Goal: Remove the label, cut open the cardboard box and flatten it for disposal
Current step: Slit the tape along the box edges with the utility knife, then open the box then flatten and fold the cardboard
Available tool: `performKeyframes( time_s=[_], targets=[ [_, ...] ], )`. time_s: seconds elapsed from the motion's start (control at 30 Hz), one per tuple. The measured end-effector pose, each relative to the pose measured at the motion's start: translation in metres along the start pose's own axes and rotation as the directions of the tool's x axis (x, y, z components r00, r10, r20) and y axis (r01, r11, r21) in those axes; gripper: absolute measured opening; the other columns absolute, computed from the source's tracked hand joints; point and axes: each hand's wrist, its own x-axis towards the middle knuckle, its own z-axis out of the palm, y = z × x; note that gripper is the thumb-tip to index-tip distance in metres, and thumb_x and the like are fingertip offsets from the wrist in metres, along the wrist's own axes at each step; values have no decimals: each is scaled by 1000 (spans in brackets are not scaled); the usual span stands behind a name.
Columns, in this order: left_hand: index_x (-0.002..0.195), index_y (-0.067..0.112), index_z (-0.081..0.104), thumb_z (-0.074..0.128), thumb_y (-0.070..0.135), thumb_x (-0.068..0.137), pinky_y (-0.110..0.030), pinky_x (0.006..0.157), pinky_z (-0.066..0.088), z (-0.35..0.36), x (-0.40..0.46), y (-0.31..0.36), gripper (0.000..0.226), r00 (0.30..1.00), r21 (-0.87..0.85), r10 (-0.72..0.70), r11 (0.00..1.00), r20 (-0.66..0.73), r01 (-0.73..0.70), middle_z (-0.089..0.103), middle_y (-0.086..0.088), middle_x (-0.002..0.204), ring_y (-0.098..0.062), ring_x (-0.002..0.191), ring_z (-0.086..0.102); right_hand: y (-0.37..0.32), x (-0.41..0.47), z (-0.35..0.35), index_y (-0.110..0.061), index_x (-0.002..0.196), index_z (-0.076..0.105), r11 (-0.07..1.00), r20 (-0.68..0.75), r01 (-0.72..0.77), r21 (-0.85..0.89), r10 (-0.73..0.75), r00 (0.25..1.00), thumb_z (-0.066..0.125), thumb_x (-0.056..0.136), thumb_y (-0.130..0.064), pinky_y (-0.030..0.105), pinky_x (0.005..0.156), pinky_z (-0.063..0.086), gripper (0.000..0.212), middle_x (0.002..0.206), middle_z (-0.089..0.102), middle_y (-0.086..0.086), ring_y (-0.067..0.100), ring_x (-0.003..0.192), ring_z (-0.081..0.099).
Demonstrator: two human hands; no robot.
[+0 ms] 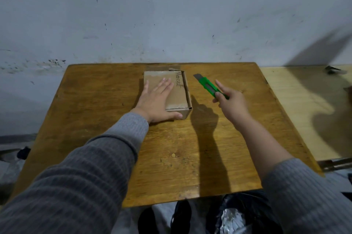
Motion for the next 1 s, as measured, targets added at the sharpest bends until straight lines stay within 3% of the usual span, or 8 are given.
performKeyframes(
  time_s=[0.07,0.17,0.3,0.4,0.47,0.6,0.9,1.0],
  targets=[
    [154,20,-4,39,89,67,-57,116,-7,-3,7,0,119,1000,-1,8,1000,11,-8,-10,4,161,-12,147,-11,2,7,-3,-34,139,42,983,37,-91,158,86,996,42,98,-6,14,50,40,49,104,66,1,4,70,50],
    [153,19,-7,36,91,65,-58,116,-8,-3,16,-1,121,999,11,20,1000,36,-21,-13,4,161,-12,146,-14,4,20,-7,-35,138,42,959,64,-178,222,168,984,40,98,-5,18,51,41,50,120,61,6,11,77,53],
    [153,20,-9,29,91,69,-54,117,-7,4,17,6,115,999,-2,16,1000,34,-16,-14,6,160,-9,146,-13,11,42,0,-22,135,50,982,-71,-142,122,151,986,65,87,-14,29,85,48,51,132,56,8,23,113,58],
    [153,20,-7,20,91,69,-53,118,-3,6,15,9,113,1000,24,4,1000,-15,-3,-11,6,161,-9,147,-10,27,62,11,-19,128,58,984,-160,-180,15,180,971,69,83,-15,36,99,47,46,134,55,12,26,117,57],
    [153,21,-7,16,92,68,-53,118,-3,6,15,9,114,1000,29,0,1000,-22,0,-10,6,161,-9,147,-9,39,71,18,-22,128,58,973,-178,-221,-65,207,962,67,85,-24,42,98,47,44,132,55,11,27,116,56],
    [152,22,-11,15,93,69,-52,118,-4,7,16,8,112,1000,46,0,999,-20,1,-14,7,159,-8,146,-12,60,76,22,-28,129,55,881,-273,-279,-382,180,945,58,90,-34,41,97,34,39,132,49,7,27,124,41],
    [151,22,-14,8,94,67,-51,118,-8,4,16,7,113,1000,27,9,1000,11,-9,-20,7,157,-8,145,-17,63,78,31,-33,133,49,839,-277,-255,-481,131,952,56,89,-42,42,93,31,45,133,42,7,26,122,39],
    [151,22,-14,8,94,68,-52,118,-7,5,15,7,112,1000,19,12,1000,7,-12,-19,7,158,-9,145,-17,38,79,49,-36,135,47,915,-201,-60,-399,-23,979,51,93,-35,42,97,35,42,134,46,8,26,122,43]
  ],
)
